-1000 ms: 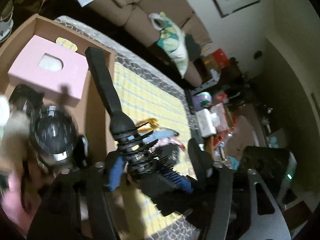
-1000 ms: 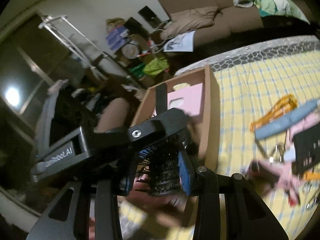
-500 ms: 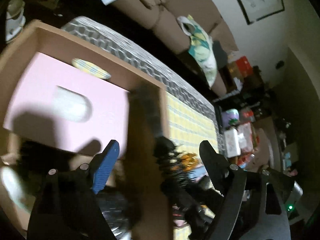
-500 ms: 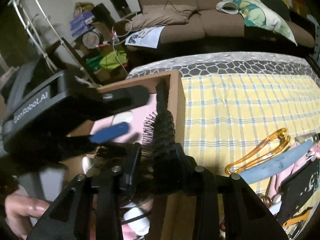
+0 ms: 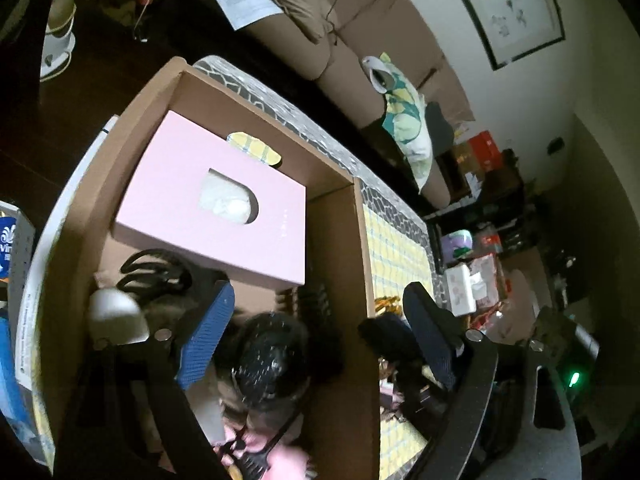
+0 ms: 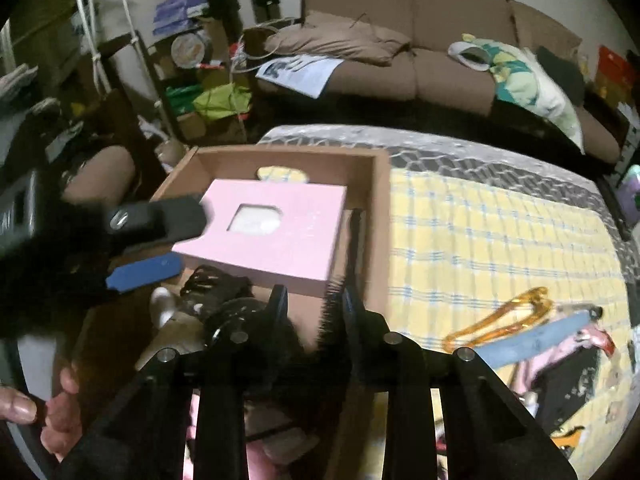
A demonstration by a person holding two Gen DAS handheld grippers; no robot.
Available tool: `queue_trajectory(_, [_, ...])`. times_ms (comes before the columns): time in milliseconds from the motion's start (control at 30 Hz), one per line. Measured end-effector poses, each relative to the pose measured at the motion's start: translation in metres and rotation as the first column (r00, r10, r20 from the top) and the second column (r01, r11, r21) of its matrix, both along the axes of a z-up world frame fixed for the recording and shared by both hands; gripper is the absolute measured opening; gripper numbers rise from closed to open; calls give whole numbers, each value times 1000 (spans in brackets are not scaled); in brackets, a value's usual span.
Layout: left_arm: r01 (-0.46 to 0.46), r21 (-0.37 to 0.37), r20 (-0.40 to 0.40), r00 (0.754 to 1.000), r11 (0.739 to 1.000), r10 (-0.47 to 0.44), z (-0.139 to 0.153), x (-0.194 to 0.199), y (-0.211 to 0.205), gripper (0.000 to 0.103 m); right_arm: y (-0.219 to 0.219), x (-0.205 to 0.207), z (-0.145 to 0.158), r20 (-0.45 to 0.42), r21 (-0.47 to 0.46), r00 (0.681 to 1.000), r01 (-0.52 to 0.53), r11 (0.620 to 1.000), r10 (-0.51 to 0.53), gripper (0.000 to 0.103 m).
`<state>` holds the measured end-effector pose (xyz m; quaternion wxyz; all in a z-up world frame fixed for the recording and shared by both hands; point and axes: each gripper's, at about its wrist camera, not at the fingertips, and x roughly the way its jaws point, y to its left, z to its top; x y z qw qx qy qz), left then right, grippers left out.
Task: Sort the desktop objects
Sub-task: 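Lower the hairbrush into the box and open the right gripper, then withdraw the right gripper from the box back over the bed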
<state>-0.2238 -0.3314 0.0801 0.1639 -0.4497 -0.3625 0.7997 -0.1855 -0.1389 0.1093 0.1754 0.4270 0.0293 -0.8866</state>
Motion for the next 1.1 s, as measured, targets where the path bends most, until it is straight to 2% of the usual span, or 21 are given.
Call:
queue_trajectory(67, [5, -13, -2, 1000, 1000, -5, 4, 8, 1, 85, 10, 4, 8, 4, -22, 1000, 7, 1000, -7, 31])
queue_trajectory(200, [25, -82, -12, 1000, 996, -26, 16, 27, 7, 86, 31, 17, 21, 12, -43, 1000, 15, 999, -14, 43])
queue_trajectory(433, [64, -150, 1, 998, 987, -64, 29, 70, 26, 87, 46, 51, 20, 32, -38, 999, -19, 999, 20, 46])
queue_trajectory(700, [89, -186, 19, 996, 979, -87, 38, 124, 38, 91, 55, 91, 14, 50, -38, 998, -47, 998, 49, 49])
queue_trajectory(800, [95, -228, 15, 995, 969, -94, 41, 136, 40, 91, 55, 95, 9, 47, 15, 997, -68, 998, 68, 48])
queue_trajectory(967, [124, -300, 21, 992, 946, -123, 40, 143, 45, 91, 43, 78, -6, 68, 187, 991, -128, 974, 117, 49])
queue_trajectory(1033, [130, -334, 23, 991, 934, -129, 38, 139, 45, 91, 38, 66, -14, 81, 219, 988, -143, 965, 128, 57])
queue_trajectory(1100, [135, -351, 30, 991, 927, -133, 33, 135, 45, 91, 33, 51, -17, 91, 226, 988, -144, 963, 127, 62])
